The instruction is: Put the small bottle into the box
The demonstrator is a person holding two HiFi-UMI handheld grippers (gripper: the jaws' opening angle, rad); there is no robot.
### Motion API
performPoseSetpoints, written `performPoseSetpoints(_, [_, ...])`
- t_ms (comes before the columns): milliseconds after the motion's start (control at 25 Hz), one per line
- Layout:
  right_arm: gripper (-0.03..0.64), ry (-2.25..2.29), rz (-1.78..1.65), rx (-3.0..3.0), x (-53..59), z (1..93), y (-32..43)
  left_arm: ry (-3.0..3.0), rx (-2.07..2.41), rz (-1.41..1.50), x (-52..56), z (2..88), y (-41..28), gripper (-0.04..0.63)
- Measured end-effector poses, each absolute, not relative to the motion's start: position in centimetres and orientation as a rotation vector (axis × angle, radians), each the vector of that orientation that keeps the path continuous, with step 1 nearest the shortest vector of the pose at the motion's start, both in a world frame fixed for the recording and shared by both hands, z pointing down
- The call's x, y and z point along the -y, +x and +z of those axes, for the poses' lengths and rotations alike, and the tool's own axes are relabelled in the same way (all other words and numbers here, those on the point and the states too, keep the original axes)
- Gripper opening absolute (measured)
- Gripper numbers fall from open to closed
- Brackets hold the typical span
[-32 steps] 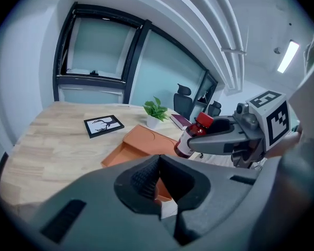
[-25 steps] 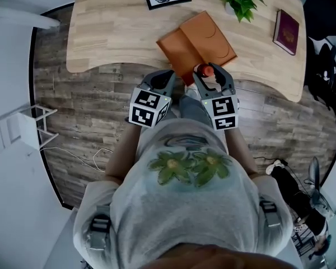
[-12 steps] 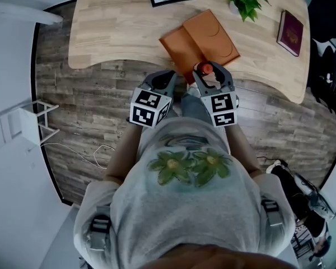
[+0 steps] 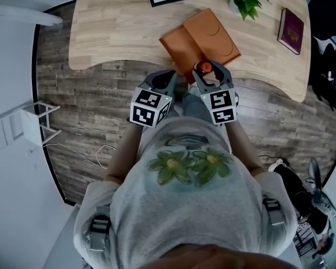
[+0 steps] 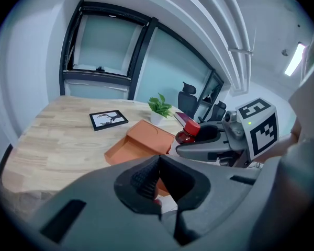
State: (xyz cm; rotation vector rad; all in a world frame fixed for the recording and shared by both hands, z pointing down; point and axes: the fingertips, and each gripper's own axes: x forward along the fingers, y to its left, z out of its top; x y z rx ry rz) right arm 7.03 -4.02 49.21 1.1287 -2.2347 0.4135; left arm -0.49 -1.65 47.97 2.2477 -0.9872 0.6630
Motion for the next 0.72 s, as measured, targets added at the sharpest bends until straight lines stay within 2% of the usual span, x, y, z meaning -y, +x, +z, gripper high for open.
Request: performPoseSetpoints(720, [0.218, 1.103, 0.433, 2.197, 4.4, 51.4, 6.8, 2.219, 1.0, 0.664, 1.9, 48.6, -1.5, 0.008])
